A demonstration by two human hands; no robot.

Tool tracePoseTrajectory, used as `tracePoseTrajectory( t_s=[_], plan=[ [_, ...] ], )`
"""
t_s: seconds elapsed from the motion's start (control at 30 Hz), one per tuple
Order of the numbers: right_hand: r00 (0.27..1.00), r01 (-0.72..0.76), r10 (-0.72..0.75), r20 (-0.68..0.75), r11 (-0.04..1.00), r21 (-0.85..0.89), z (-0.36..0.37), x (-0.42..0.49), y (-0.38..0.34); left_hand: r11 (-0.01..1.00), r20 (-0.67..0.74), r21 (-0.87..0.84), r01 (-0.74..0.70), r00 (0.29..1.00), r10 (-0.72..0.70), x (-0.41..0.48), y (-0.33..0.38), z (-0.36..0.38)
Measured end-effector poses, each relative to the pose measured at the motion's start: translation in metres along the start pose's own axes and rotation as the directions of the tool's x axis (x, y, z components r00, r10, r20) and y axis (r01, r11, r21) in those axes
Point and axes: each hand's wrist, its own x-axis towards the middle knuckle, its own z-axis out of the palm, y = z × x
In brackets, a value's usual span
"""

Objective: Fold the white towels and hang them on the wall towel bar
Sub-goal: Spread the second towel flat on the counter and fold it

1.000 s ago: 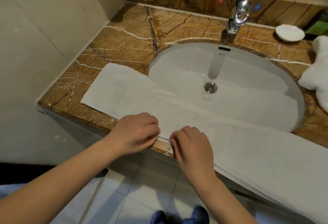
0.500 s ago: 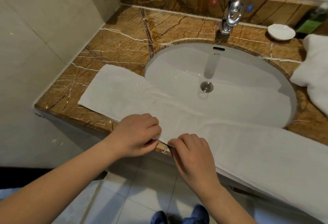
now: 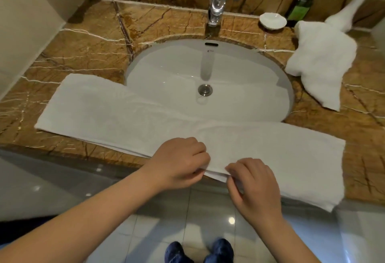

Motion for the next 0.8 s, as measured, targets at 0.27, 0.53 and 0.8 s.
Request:
tracePoseTrajectory(
  t_s=[0.27,0.53,0.8],
  plan=[
    [0.993,0.106,-0.100,-0.062,0.989,0.099,-0.007,0.000,0.011,0.999,0.073,0.024,-0.044,0.996,0.042,0.001,0.000,0.000],
    [0.992,0.120,-0.122,0.035,0.991,0.055,-0.002,-0.015,0.014,0.999,0.092,0.033,-0.042,0.995,0.038,0.007,0.004,-0.002],
    [0.984,-0.175,0.174,0.044,0.984,0.017,-0.020,-0.011,0.042,0.999,0.078,0.016,-0.052,0.996,0.050,0.026,0.016,0.009]
  ],
)
